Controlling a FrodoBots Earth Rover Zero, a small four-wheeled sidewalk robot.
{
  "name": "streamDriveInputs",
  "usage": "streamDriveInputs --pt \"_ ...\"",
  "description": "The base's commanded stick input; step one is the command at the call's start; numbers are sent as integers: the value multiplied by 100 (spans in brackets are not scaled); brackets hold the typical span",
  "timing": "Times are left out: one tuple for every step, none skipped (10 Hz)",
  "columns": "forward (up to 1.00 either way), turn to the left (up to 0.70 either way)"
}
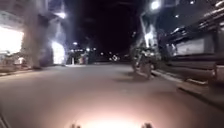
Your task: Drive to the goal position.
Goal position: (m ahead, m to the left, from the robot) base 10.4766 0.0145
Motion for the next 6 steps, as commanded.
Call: streamDriveInputs --pt "85 0" --pt "85 0" --pt "85 0" --pt "85 0" --pt "85 0" --pt "85 0"
